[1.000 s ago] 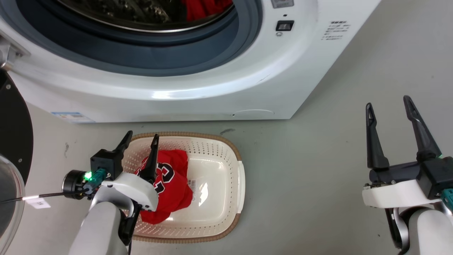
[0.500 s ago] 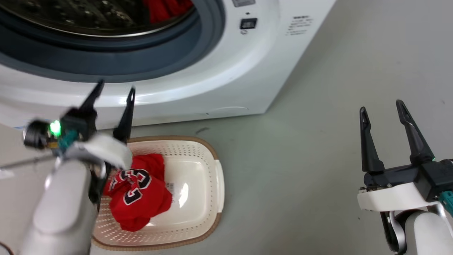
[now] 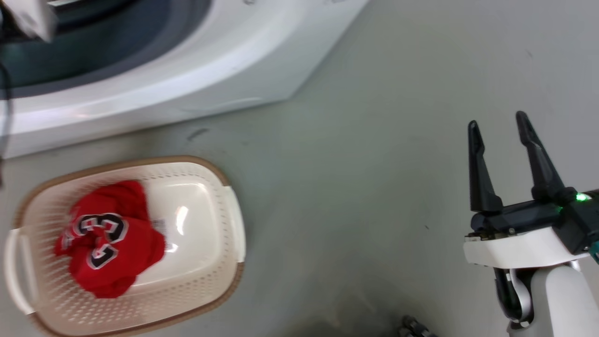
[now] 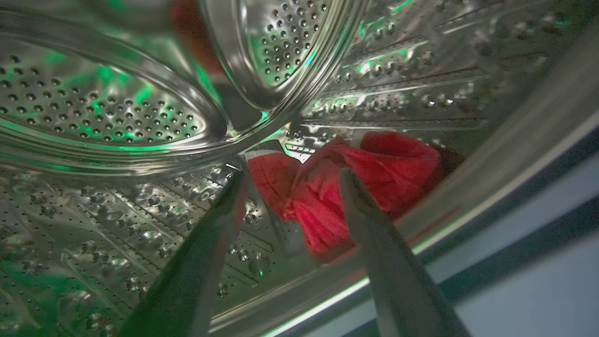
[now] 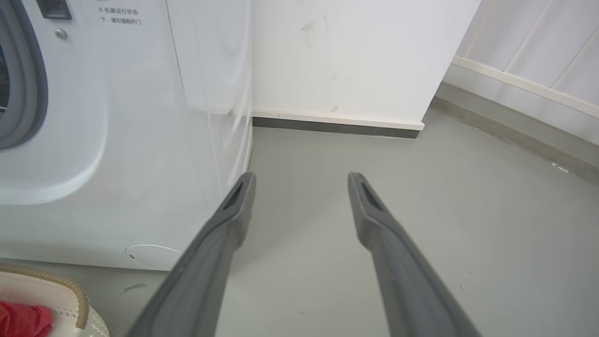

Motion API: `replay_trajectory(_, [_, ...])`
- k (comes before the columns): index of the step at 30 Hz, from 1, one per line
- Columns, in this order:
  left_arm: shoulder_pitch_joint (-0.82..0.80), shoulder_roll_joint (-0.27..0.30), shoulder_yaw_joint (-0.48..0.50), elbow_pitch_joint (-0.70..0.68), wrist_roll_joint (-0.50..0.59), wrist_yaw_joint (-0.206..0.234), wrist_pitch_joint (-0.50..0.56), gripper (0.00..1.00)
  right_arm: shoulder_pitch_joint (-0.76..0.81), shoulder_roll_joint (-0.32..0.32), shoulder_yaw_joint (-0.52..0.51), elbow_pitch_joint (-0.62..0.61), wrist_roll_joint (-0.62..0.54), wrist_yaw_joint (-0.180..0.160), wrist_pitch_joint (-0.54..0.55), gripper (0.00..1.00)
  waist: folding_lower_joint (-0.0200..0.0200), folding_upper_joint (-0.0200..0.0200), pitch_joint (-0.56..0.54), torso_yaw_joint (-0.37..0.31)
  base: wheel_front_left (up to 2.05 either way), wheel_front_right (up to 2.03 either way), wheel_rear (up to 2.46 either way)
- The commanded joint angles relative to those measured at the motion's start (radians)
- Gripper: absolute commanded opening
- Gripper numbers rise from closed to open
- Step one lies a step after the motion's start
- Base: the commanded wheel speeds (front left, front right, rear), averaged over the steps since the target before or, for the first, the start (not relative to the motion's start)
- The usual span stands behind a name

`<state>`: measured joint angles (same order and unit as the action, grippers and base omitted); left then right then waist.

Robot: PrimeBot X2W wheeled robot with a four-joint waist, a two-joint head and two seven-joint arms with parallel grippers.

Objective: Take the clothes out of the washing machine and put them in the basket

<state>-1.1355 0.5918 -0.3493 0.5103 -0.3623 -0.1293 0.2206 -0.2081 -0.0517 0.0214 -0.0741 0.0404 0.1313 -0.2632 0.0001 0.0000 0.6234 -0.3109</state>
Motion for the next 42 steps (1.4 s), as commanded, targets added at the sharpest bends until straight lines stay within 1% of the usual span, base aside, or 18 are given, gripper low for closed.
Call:
replay_trajectory(1, [-0.062,0.024,-0.008,0.020,-0.018,-0.001,0.052,1.00,-0.018,0.002,0.013,-0.002,0.020,-0.001,-0.002,1.00,-0.0001,0.0000,0.089,-0.086,0.00,0.00,0.00])
replay_trajectory(5, [-0.200,0.084,-0.041,0.073,-0.057,-0.001,0.178,1.00,-0.025,0.003,0.046,0.002,0.056,-0.001,-0.002,1.00,-0.0001,0.0000,0.139,-0.145,0.00,0.00,0.00])
replay_trajectory(7, [-0.273,0.105,-0.043,0.100,-0.073,-0.001,0.236,1.00,-0.031,0.003,0.063,-0.001,0.074,-0.001,-0.002,1.00,-0.0001,0.0000,0.162,-0.173,0.00,0.00,0.00])
replay_trajectory(9, [-0.329,0.113,-0.060,0.133,-0.087,-0.001,0.300,1.00,-0.034,0.002,0.073,-0.005,0.085,-0.001,-0.002,1.00,-0.0001,0.0000,0.179,-0.194,0.00,0.00,0.00])
replay_trajectory(12, [-0.394,0.114,-0.124,0.169,-0.107,-0.001,0.387,1.00,-0.021,0.003,0.066,-0.012,0.100,-0.001,-0.002,1.00,-0.0001,0.0000,0.197,-0.194,0.00,0.00,0.00])
replay_trajectory(14, [-0.446,0.124,-0.142,0.196,-0.112,0.000,0.407,1.00,-0.012,0.003,0.067,-0.017,0.111,-0.001,-0.002,1.00,-0.0001,0.0000,0.208,-0.195,0.00,0.00,0.00])
replay_trajectory(19, [-0.492,0.102,-0.186,0.294,-0.106,0.000,0.436,1.00,0.003,0.002,0.089,-0.027,0.131,-0.001,-0.002,1.00,-0.0001,0.0000,0.223,-0.194,0.00,0.00,0.00])
replay_trajectory(22, [-0.501,0.096,-0.203,0.342,-0.118,0.000,0.431,1.00,0.011,0.002,0.097,-0.031,0.132,-0.001,-0.002,1.00,-0.0001,0.0000,0.227,-0.194,0.00,0.00,0.00])
replay_trajectory(27, [-0.512,0.086,-0.240,0.398,-0.139,0.000,0.453,0.99,0.009,0.002,0.098,-0.029,0.131,-0.001,-0.002,1.00,-0.0001,0.0000,0.237,-0.189,0.00,0.00,0.00])
replay_trajectory(28, [-0.516,0.085,-0.249,0.405,-0.145,0.000,0.454,0.69,0.006,0.002,0.096,-0.030,0.131,-0.001,-0.002,1.00,-0.0001,0.0000,0.239,-0.188,0.00,0.00,0.00])
replay_trajectory(29, [-0.516,0.082,-0.259,0.406,-0.152,0.000,0.454,0.14,0.002,0.002,0.094,-0.031,0.131,-0.001,-0.002,1.00,-0.0001,0.0000,0.241,-0.187,0.00,0.00,0.00])
replay_trajectory(30, [-0.515,0.081,-0.273,0.404,-0.161,0.000,0.458,0.00,-0.001,0.002,0.092,-0.031,0.132,-0.001,-0.002,1.00,-0.0001,0.0000,0.242,-0.186,0.00,0.00,0.00])
replay_trajectory(31, [-0.516,0.083,-0.283,0.403,-0.170,0.000,0.459,0.00,-0.003,0.002,0.091,-0.032,0.131,-0.001,-0.002,1.00,-0.0001,0.0000,0.244,-0.185,0.00,0.00,0.00])
replay_trajectory(37, [-0.520,0.114,-0.294,0.423,-0.212,0.000,0.367,0.00,-0.034,0.002,0.107,-0.020,0.125,-0.001,-0.002,1.00,-0.0001,0.0000,0.243,-0.185,0.00,0.00,0.00])
replay_trajectory(42, [-0.491,0.145,-0.318,0.397,-0.235,0.000,0.246,0.00,-0.078,0.002,0.106,-0.011,0.118,-0.001,-0.002,1.00,-0.0001,0.0000,0.216,-0.181,0.00,0.00,0.00])
